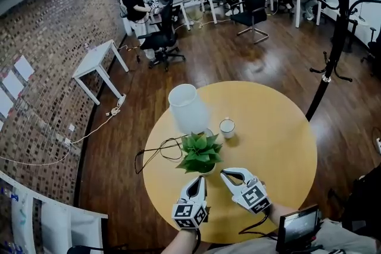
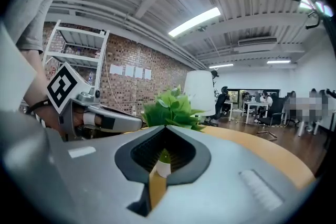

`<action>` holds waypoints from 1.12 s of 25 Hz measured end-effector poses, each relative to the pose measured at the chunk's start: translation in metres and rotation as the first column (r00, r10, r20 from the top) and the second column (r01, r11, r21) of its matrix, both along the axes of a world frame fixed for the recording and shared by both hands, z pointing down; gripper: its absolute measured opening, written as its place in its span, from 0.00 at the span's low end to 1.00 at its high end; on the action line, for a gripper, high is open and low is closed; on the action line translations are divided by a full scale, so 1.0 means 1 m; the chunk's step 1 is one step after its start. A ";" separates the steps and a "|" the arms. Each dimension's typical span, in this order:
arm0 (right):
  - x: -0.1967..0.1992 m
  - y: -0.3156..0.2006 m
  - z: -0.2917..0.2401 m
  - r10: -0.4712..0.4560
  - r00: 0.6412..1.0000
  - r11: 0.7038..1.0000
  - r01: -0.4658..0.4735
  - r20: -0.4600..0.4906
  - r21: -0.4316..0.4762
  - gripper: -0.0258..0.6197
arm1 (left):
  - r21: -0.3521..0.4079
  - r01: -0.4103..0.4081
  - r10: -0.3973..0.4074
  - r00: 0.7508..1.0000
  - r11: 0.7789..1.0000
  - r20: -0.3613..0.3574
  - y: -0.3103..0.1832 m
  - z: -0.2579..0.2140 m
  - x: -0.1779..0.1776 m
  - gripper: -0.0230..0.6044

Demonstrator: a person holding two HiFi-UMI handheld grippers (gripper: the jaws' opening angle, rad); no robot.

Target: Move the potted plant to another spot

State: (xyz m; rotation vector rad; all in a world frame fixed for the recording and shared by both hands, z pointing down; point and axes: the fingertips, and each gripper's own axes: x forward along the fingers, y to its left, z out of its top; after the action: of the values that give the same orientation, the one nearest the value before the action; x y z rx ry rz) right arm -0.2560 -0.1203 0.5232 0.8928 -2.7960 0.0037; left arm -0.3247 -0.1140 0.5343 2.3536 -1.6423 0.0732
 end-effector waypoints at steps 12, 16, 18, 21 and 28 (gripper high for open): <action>0.035 0.034 -0.042 -0.095 0.994 0.995 0.094 0.052 0.029 0.05 | 0.115 0.094 -0.093 0.995 0.989 -0.020 0.037 -0.052 0.040 0.04; 0.042 0.052 -0.040 -0.104 0.993 0.995 0.103 0.056 0.009 0.05 | 0.111 0.103 -0.102 0.995 0.988 -0.018 0.054 -0.053 0.049 0.04; 0.042 0.062 -0.041 -0.098 0.994 0.995 0.098 0.055 0.003 0.05 | 0.111 0.095 -0.094 0.995 0.989 -0.021 0.062 -0.054 0.050 0.04; 0.043 0.078 -0.044 -0.076 0.995 0.997 0.075 0.059 0.017 0.05 | 0.125 0.068 -0.065 0.998 0.990 -0.027 0.073 -0.059 0.054 0.04; 0.048 0.126 -0.049 0.000 0.999 1.000 -0.001 0.051 0.021 0.05 | 0.134 -0.033 0.037 0.999 0.990 -0.027 0.120 -0.061 0.066 0.04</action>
State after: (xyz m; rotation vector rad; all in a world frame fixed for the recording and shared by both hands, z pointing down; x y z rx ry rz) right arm -0.2076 0.0059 0.4747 0.9103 -2.8481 -0.0022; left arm -0.2585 0.0059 0.4730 2.4693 -1.6402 -0.0675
